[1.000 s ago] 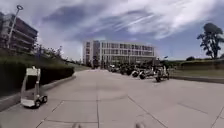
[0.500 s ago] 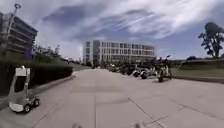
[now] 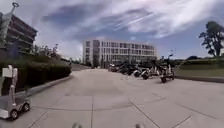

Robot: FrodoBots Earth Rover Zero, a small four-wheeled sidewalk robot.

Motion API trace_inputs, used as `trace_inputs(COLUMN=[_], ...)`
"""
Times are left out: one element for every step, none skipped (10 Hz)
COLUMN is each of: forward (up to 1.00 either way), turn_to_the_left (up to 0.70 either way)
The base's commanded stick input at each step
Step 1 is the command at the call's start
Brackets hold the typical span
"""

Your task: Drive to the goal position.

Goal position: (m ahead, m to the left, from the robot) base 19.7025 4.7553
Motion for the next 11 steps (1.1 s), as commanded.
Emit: trace_inputs(forward=[0.45,0.45,0.45,0.45,0.45,0.45,0.45,0.45,0.45,0.45,0.45], turn_to_the_left=[0.22,0.04,0.01,0.00,0.00,0.00,0.00,0.00,0.00,0.00,0.00])
